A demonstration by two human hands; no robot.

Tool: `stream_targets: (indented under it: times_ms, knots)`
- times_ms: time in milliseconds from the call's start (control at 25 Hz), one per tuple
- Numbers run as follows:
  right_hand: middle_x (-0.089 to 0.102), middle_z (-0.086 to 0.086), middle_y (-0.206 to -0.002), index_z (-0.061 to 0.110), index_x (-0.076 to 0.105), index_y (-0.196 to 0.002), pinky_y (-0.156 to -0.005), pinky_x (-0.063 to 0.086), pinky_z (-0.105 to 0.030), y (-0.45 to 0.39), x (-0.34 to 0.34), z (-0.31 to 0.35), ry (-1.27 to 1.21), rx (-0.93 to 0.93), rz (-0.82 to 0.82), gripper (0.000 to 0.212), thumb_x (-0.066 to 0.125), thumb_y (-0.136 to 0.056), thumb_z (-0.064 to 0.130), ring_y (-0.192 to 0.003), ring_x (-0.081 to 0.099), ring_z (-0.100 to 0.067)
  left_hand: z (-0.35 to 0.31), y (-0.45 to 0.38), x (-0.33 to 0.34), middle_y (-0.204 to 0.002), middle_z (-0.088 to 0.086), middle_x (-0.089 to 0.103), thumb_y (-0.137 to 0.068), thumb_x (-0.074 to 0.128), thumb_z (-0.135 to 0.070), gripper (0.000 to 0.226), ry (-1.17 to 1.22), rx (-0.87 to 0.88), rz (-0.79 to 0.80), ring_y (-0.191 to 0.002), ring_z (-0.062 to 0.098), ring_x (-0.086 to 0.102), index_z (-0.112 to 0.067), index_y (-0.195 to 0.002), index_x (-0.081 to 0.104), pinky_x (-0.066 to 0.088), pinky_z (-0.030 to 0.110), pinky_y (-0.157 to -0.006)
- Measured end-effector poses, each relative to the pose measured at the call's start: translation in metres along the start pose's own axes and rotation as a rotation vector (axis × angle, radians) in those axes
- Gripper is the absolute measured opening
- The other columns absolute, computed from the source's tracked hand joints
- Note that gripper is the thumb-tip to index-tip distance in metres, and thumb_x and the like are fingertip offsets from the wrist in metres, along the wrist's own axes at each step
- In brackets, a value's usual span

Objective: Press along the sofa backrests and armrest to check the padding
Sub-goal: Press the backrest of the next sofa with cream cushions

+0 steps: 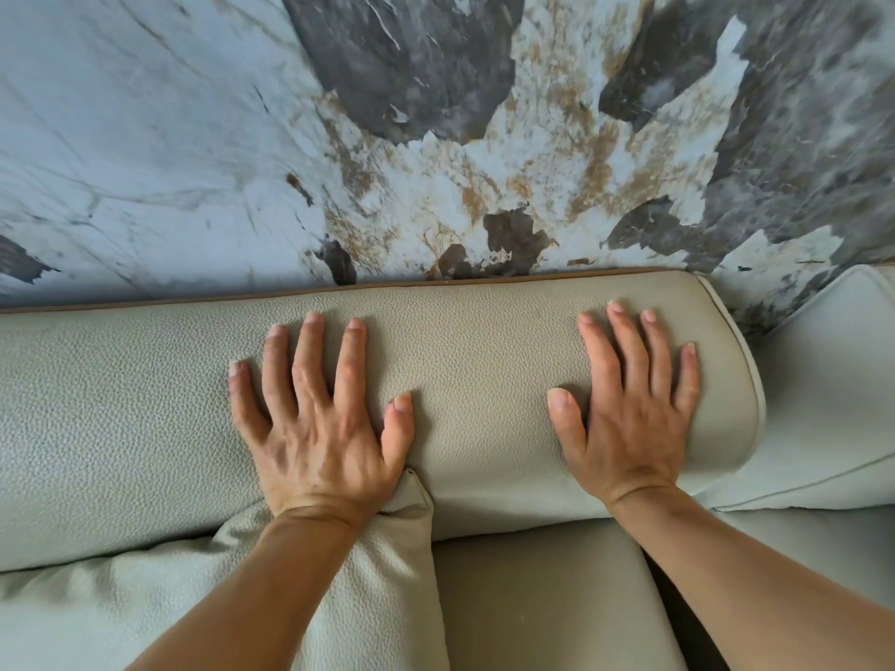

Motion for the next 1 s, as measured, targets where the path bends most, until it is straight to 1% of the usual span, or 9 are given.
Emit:
stream_targets:
  times_ms: [520,680,760,840,880,920,1000]
  knots:
    - [0.035,-0.007,-0.153,0.022,0.032,-0.148,-0.112,0.015,-0.060,-0.003,0.004,0.001,0.005,-0.013,-0.063,0.071,0.011,-0.091,0.060,-0.144,0.023,-0.029,-0.002,-0.003,0.005,-0.147,0.016,0.043,-0.088,0.027,-0.059,0.070,0.051,0.003,0.048,-0.139,0.038,0.031,-0.019,-0.144,0.041,0.012,0.059,-0.114]
    - [0.036,-0.008,-0.152,0.021,0.032,-0.148,-0.114,0.012,-0.058,-0.003,0.005,0.001,-0.015,-0.022,-0.039,0.071,0.013,-0.091,0.061,-0.144,0.022,-0.030,0.000,-0.003,0.007,-0.149,0.013,0.040,-0.088,0.029,-0.059,0.069,0.036,0.001,0.083,-0.141,0.036,0.028,-0.022,-0.145,0.038,0.010,0.057,-0.115]
    - [0.034,-0.009,-0.153,0.020,0.031,-0.148,-0.114,0.010,-0.058,-0.004,0.008,0.002,-0.024,-0.027,0.021,0.070,0.015,-0.093,0.059,-0.144,0.021,-0.031,-0.002,-0.004,0.010,-0.150,0.011,0.039,-0.088,0.031,-0.059,0.069,0.033,-0.001,0.143,-0.141,0.035,0.027,-0.022,-0.146,0.036,0.009,0.056,-0.115]
    - [0.030,-0.010,-0.155,0.019,0.029,-0.149,-0.114,0.007,-0.059,-0.003,0.008,0.004,-0.025,-0.037,0.139,0.069,0.017,-0.094,0.058,-0.145,0.017,-0.032,-0.004,-0.003,0.008,-0.153,0.011,0.035,-0.089,0.029,-0.060,0.069,0.000,-0.018,0.246,-0.143,0.034,0.023,-0.023,-0.148,0.032,0.007,0.055,-0.117]
    - [0.026,-0.010,-0.157,0.019,0.025,-0.150,-0.114,0.005,-0.060,-0.003,0.006,0.005,-0.007,-0.041,0.210,0.070,0.015,-0.093,0.058,-0.145,0.014,-0.032,-0.004,-0.003,0.006,-0.157,0.009,0.029,-0.091,0.024,-0.061,0.070,-0.024,-0.023,0.315,-0.145,0.033,0.017,-0.024,-0.151,0.025,0.005,0.054,-0.118]
    - [0.019,-0.009,-0.160,0.020,0.019,-0.152,-0.115,0.003,-0.059,-0.003,0.003,0.005,0.028,-0.044,0.294,0.071,0.012,-0.093,0.060,-0.146,0.009,-0.032,-0.005,-0.003,0.003,-0.161,0.007,0.018,-0.091,0.016,-0.062,0.071,-0.043,-0.024,0.404,-0.148,0.031,0.008,-0.026,-0.153,0.015,0.002,0.052,-0.119]
    - [-0.004,-0.004,-0.163,0.023,-0.001,-0.153,-0.117,0.000,-0.055,0.001,-0.002,0.006,0.050,-0.036,0.491,0.071,0.004,-0.093,0.060,-0.147,-0.007,-0.029,-0.005,0.007,-0.003,-0.163,-0.001,-0.008,-0.090,0.004,-0.063,0.071,-0.022,-0.028,0.614,-0.148,0.023,-0.011,-0.030,-0.152,-0.007,-0.003,0.049,-0.120]
Point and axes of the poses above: each hand's wrist, its own y-axis away from the middle knuckle, its own x-axis out of the palm, z = x × y, the point moved 10 cm from there along -y, towards the middle knuckle
